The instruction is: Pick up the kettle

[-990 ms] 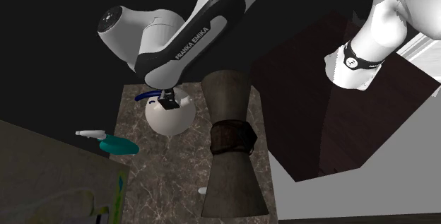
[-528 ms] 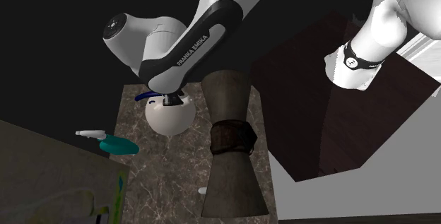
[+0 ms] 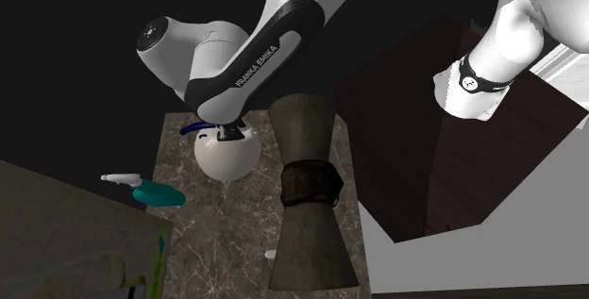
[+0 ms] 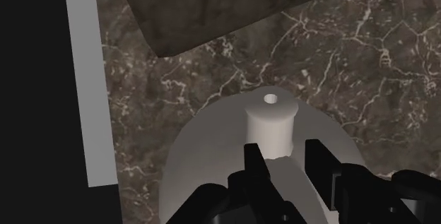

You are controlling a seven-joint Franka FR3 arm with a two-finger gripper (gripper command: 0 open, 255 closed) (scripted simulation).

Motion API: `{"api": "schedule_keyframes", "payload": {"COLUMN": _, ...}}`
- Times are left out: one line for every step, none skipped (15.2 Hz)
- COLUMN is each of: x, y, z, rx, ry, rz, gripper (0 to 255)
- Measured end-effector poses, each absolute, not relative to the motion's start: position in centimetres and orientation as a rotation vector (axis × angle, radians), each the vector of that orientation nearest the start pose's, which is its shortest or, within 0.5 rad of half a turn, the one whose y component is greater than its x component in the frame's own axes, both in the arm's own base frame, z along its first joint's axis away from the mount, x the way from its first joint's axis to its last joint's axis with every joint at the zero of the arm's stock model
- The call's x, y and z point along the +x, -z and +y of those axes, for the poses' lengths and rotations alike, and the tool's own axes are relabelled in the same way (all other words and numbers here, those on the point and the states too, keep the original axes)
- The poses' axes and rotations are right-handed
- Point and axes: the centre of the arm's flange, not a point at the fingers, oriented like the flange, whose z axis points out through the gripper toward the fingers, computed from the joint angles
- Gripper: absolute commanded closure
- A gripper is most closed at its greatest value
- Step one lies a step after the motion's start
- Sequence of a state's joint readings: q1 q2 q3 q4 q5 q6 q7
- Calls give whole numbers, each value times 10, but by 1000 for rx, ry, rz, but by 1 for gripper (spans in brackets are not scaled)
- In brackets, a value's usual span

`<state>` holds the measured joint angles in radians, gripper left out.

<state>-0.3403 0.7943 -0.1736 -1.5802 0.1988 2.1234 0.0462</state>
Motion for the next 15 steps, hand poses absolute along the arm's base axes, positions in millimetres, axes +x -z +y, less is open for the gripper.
{"api": "schedule_keyframes", "payload": {"x": 593, "y": -160, "z": -311, "rx": -2884, "ry": -340, "rz": 969, "gripper": 255}}
{"api": "schedule_keyframes", "payload": {"x": 594, "y": -165, "z": -311, "rx": -2884, "ry": -340, "rz": 970, "gripper": 255}}
{"api": "schedule_keyframes", "payload": {"x": 594, "y": -170, "z": -311, "rx": -2884, "ry": -339, "rz": 970, "gripper": 255}}
{"api": "schedule_keyframes", "payload": {"x": 593, "y": -174, "z": -310, "rx": -2884, "ry": -340, "rz": 970, "gripper": 255}}
{"api": "schedule_keyframes", "payload": {"x": 592, "y": -179, "z": -311, "rx": -2884, "ry": -339, "rz": 969, "gripper": 255}}
{"api": "schedule_keyframes", "payload": {"x": 592, "y": -185, "z": -310, "rx": -2884, "ry": -340, "rz": 970, "gripper": 255}}
{"api": "schedule_keyframes", "payload": {"x": 593, "y": -191, "z": -310, "rx": -2884, "ry": -339, "rz": 970, "gripper": 255}}
{"api": "schedule_keyframes", "payload": {"x": 594, "y": -196, "z": -310, "rx": -2884, "ry": -339, "rz": 969, "gripper": 255}}
{"api": "schedule_keyframes", "payload": {"x": 594, "y": -201, "z": -309, "rx": -2884, "ry": -340, "rz": 969, "gripper": 255}}
{"api": "schedule_keyframes", "payload": {"x": 594, "y": -207, "z": -309, "rx": -2884, "ry": -340, "rz": 969, "gripper": 255}}
{"api": "schedule_keyframes", "payload": {"x": 595, "y": -212, "z": -310, "rx": -2884, "ry": -340, "rz": 969, "gripper": 255}}
{"api": "schedule_keyframes", "payload": {"x": 594, "y": -217, "z": -310, "rx": -2884, "ry": -340, "rz": 970, "gripper": 255}}
{"api": "schedule_keyframes", "payload": {"x": 593, "y": -222, "z": -309, "rx": -2884, "ry": -340, "rz": 969, "gripper": 255}}
{"api": "schedule_keyframes", "payload": {"x": 594, "y": -226, "z": -310, "rx": -2884, "ry": -340, "rz": 969, "gripper": 255}}
{"api": "schedule_keyframes", "payload": {"x": 594, "y": -230, "z": -310, "rx": -2884, "ry": -340, "rz": 969, "gripper": 255}}
